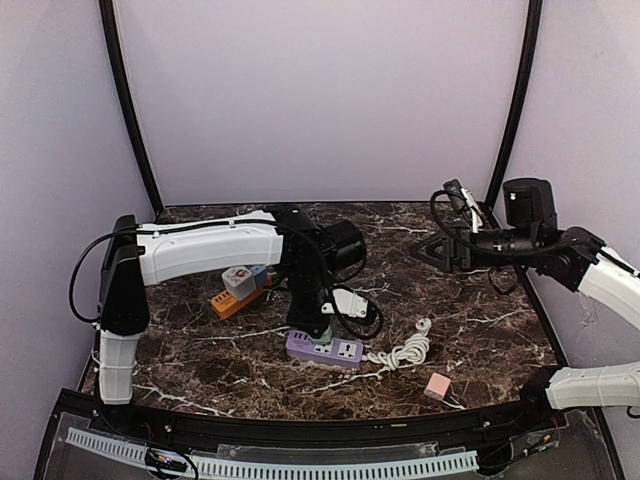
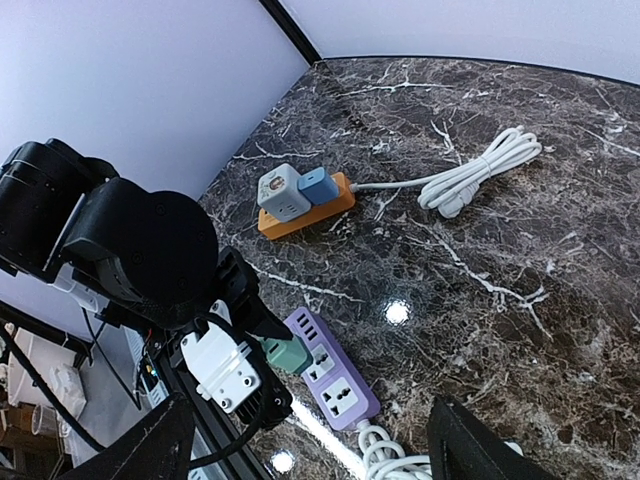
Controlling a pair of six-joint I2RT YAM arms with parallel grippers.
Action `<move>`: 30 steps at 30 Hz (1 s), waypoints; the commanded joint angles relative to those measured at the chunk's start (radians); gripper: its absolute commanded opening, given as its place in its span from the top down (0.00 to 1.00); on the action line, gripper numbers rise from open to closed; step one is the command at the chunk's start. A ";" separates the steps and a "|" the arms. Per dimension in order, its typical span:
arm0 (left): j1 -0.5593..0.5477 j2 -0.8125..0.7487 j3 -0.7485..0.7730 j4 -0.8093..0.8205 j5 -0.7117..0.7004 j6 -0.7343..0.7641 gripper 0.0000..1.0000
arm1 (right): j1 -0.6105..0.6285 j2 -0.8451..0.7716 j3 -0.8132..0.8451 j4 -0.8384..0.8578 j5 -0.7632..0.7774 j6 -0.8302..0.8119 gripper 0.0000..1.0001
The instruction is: Insert the plug
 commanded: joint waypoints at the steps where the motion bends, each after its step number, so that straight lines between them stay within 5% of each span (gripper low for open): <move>1: -0.016 0.004 -0.016 -0.003 -0.014 0.004 0.99 | -0.006 -0.008 -0.014 -0.002 -0.003 -0.012 0.20; 30: -0.037 0.025 -0.041 0.016 -0.024 -0.030 0.99 | -0.006 -0.028 -0.041 -0.002 -0.002 0.006 0.21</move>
